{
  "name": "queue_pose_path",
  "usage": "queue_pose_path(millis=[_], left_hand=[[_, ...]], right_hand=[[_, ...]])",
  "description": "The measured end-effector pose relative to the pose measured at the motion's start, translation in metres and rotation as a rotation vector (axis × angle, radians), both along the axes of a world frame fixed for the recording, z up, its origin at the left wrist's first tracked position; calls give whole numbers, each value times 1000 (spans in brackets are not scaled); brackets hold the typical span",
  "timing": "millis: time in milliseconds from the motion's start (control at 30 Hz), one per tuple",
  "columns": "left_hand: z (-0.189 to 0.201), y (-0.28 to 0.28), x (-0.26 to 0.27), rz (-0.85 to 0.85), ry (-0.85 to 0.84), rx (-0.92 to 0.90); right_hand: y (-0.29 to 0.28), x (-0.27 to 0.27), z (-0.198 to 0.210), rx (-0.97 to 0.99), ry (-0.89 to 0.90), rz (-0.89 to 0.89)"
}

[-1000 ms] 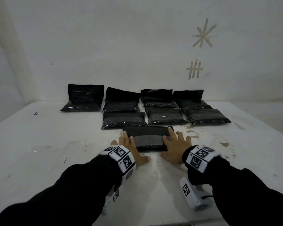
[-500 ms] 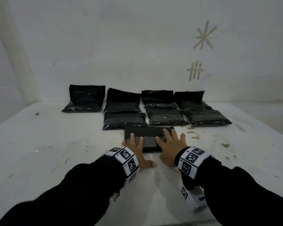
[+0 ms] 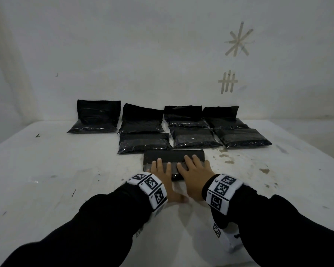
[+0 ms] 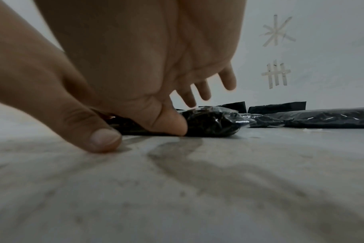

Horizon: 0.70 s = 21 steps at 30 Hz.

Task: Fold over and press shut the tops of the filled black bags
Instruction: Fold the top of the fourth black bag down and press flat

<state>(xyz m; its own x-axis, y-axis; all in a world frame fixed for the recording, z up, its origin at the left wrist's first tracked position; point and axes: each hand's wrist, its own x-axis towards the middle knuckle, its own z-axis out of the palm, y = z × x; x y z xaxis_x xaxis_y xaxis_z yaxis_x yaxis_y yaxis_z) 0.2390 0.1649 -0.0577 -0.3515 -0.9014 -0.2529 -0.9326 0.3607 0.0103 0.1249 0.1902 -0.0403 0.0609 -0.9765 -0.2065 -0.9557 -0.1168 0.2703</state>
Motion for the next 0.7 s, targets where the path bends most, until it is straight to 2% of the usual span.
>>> queue_pose_path(millis=[67,233,433,700], left_hand=[[-2,0,-1,11,2,-6],[-4,-7,-2,-37,-81,-137],[-2,-9,0,-49,49,22],[-4,-7,0,-47,66,0]], right_hand=[[-4,3,1,4,2,31],[-14,10,-1,77,-148,-14],[-9,7,0,90,-232,-8],[-10,11,-1,129,-1,19]])
